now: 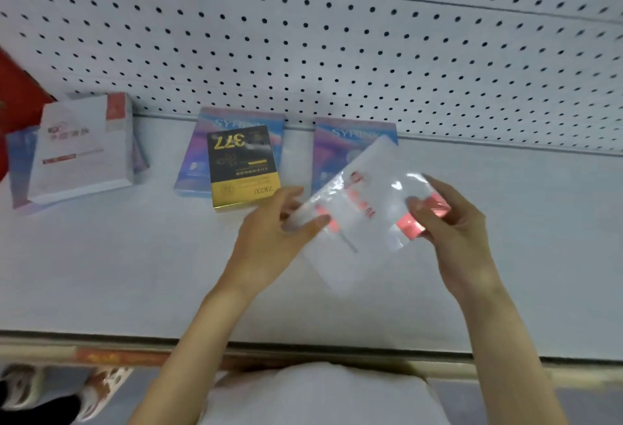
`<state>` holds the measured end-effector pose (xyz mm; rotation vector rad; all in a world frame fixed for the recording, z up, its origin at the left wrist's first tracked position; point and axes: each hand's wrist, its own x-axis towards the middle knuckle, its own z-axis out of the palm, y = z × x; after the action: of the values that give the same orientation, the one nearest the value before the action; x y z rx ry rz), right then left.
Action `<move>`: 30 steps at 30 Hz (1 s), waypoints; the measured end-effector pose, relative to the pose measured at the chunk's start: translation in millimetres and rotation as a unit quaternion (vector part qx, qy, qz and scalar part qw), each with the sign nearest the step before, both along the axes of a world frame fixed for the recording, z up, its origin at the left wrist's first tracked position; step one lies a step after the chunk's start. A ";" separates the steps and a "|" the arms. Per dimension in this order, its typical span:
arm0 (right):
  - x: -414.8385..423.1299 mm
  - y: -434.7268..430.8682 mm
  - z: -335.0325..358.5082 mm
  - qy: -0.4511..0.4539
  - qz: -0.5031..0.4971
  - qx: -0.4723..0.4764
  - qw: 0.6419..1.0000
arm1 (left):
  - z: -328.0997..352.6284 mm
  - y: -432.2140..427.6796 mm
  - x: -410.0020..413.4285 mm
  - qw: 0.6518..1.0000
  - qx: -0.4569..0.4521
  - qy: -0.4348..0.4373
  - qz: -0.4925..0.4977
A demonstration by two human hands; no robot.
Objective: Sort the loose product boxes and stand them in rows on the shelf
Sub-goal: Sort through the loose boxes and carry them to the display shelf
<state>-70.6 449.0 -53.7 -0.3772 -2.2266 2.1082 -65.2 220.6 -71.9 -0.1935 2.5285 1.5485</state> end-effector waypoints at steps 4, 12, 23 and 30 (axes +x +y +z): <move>-15.4 -39.4 -8.3 -0.053 0.059 -0.029 0.996 | -0.4 -32.6 27.1 0.984 0.095 -0.114 -0.101; -76.5 -38.7 -63.9 0.003 0.049 0.509 0.859 | 2.0 -57.0 79.3 0.968 0.185 -0.004 0.169; 27.0 10.5 -70.4 -0.036 0.021 0.523 0.851 | -5.1 -58.6 94.4 0.964 0.143 -0.003 0.226; 81.5 64.1 -51.1 -0.207 -0.093 0.465 0.856 | -14.5 -12.1 71.5 0.979 0.124 -0.009 0.161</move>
<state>10.8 513.1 -104.8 -0.9471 -2.9265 0.6978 6.2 208.4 -86.4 -0.6044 2.3480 1.9489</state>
